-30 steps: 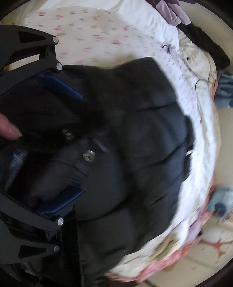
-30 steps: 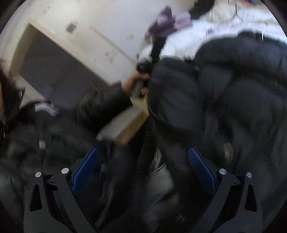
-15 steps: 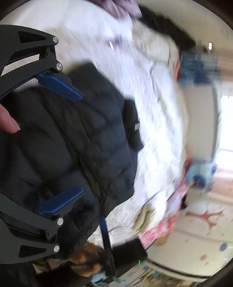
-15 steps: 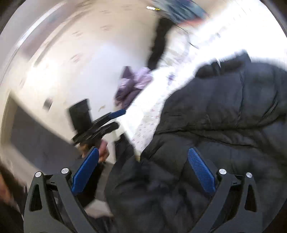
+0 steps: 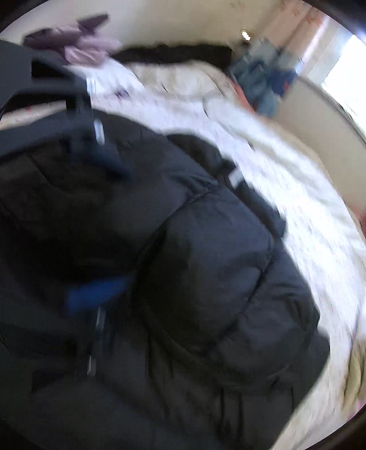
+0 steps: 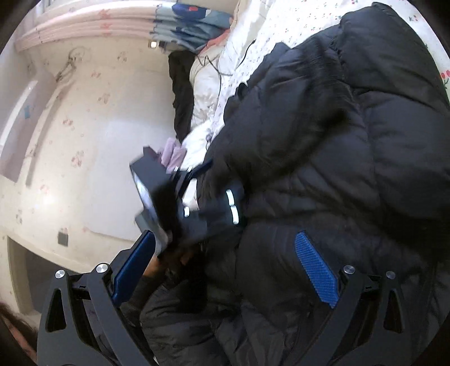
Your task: Fold large clothes
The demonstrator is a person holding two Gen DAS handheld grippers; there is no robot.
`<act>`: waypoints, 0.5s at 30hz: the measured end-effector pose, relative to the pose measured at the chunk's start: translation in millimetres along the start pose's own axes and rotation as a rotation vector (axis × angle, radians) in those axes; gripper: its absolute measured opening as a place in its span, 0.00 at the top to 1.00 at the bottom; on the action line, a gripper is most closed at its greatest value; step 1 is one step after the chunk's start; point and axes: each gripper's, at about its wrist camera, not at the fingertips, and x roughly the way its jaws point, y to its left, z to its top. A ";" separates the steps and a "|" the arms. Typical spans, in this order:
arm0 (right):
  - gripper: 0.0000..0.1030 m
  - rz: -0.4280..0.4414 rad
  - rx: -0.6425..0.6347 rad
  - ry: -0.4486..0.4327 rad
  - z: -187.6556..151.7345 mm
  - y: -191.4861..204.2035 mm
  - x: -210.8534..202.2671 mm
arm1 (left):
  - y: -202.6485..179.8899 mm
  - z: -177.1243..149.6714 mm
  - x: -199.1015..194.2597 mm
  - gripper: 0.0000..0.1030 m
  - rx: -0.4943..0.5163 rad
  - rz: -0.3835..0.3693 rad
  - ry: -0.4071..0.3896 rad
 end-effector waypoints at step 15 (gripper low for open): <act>0.07 0.031 0.069 0.150 11.7 11.5 122.5 | 216.4 -142.2 -13.3 0.86 -0.797 -0.216 -0.081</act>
